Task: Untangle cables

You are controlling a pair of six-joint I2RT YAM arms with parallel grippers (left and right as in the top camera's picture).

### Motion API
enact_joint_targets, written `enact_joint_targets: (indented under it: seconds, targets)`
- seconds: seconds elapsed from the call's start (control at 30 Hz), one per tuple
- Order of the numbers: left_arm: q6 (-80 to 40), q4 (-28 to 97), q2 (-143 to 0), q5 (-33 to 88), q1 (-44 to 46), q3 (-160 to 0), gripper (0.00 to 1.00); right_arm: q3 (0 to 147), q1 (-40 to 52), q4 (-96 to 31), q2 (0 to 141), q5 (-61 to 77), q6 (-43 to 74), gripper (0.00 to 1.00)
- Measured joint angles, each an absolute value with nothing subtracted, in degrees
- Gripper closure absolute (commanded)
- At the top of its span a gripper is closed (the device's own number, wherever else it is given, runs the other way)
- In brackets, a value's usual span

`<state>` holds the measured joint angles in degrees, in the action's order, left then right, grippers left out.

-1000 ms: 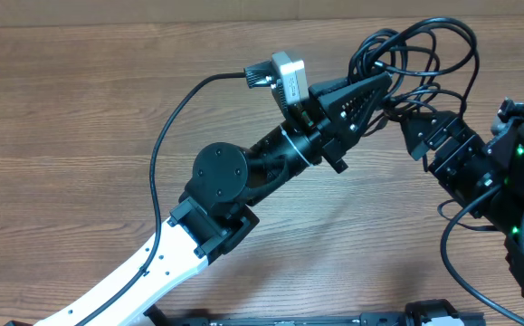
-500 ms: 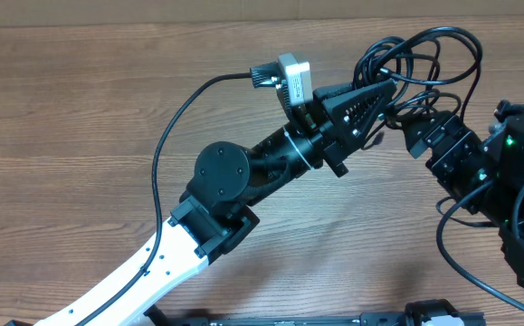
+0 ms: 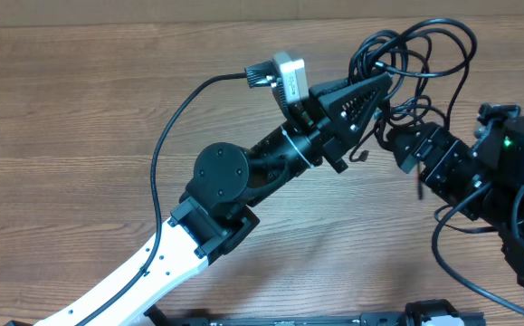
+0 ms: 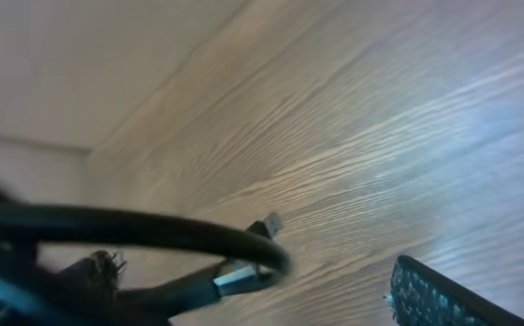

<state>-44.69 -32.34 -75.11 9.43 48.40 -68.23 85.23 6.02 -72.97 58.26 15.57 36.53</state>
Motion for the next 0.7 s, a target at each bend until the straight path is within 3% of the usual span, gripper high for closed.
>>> enact_joint_targets:
  seconds: [0.37,0.5,0.7]
  targets:
    - [-44.66,-32.29,-75.11,7.84,48.4,-68.23,0.96,85.23,6.04,-71.16,58.46,26.81,28.21,0.06]
    - [-44.69,-32.29,-75.11,7.84,48.4,-68.23,0.96,85.23,6.04,-71.13,58.46,27.88,26.98,0.09]
    - [-44.69,-31.0,-75.11,7.7,48.4,-68.25,0.96,85.21,6.04,-69.28,58.46,24.91,29.1,0.06]
